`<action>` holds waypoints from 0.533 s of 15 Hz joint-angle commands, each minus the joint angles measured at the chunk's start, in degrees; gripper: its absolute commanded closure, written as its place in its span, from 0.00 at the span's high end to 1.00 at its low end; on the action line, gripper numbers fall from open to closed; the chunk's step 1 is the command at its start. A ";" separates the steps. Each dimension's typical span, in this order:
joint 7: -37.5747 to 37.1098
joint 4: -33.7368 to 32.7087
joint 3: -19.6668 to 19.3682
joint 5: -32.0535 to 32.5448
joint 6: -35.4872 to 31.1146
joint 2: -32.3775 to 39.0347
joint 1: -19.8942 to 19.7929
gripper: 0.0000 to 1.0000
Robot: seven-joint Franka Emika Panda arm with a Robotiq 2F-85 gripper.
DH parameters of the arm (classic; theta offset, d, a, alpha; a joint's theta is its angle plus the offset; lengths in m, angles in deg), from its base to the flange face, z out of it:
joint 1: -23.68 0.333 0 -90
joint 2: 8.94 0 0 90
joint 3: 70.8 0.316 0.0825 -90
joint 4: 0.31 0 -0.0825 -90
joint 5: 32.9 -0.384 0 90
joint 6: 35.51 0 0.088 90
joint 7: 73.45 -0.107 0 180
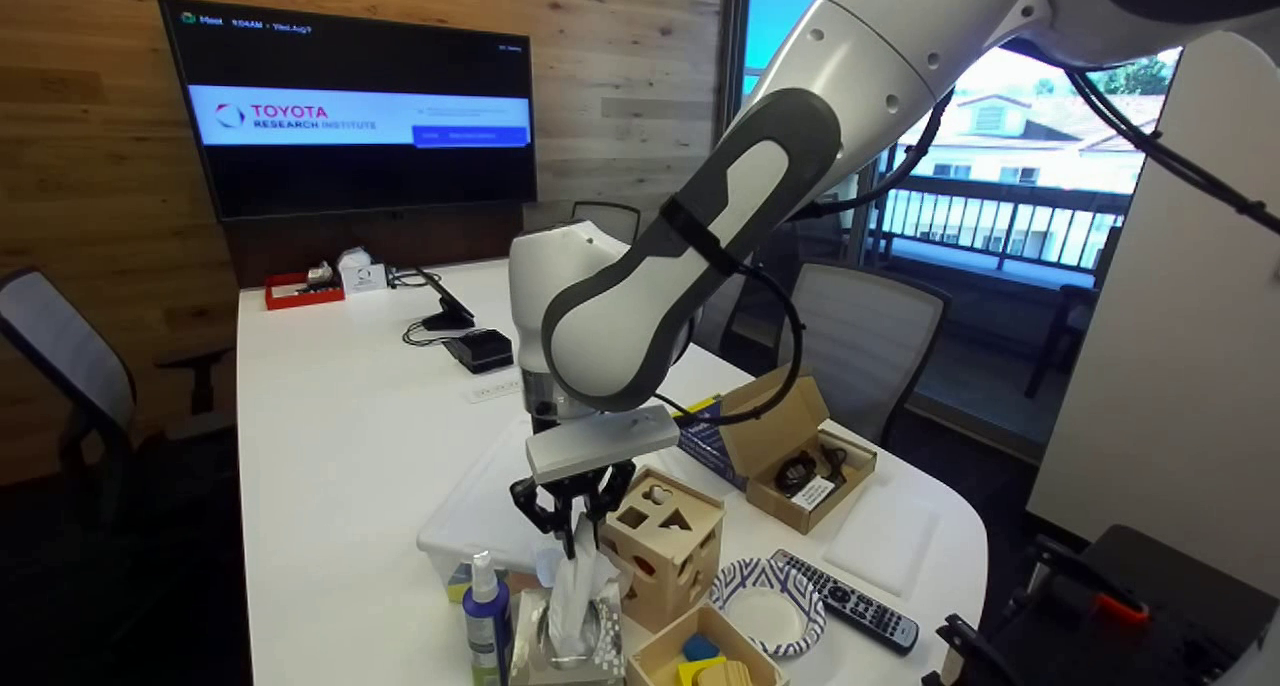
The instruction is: Wipe the bowl with the tissue
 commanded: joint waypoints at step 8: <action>8.25 -4.88 2.73 -1.60 6.00 -1.70 -0.17 0.00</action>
